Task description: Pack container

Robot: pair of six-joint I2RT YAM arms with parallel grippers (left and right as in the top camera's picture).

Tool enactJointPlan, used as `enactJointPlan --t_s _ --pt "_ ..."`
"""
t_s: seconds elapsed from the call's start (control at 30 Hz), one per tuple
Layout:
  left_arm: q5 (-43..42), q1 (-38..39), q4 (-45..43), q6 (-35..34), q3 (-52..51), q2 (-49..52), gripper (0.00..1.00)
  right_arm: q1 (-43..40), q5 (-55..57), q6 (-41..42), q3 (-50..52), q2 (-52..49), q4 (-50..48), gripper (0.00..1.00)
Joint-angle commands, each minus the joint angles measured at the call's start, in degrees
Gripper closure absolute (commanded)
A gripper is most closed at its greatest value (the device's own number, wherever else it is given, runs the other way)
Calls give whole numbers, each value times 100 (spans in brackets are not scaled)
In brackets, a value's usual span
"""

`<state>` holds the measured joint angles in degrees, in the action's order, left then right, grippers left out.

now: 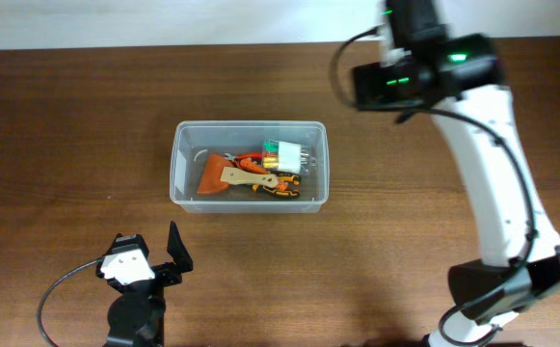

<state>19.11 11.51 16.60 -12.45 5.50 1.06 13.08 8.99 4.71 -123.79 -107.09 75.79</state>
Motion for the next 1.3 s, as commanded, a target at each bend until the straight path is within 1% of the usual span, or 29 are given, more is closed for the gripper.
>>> enactJointPlan --t_s 0.0,0.2,0.93,1.07,1.27 --pt "20 24 11 50 -17 -28 1 -389 48 162 -20 -11 173 2" --pt "20 24 11 50 -17 -28 1 -643 55 160 -15 -11 249 1" --pt "20 24 11 50 -17 -28 1 -629 52 160 -13 44 249 1" --pt "20 24 11 50 -15 -28 1 -546 52 160 -13 435 249 1" --pt "20 24 11 50 -17 -28 1 -236 52 160 -13 1690 249 1"
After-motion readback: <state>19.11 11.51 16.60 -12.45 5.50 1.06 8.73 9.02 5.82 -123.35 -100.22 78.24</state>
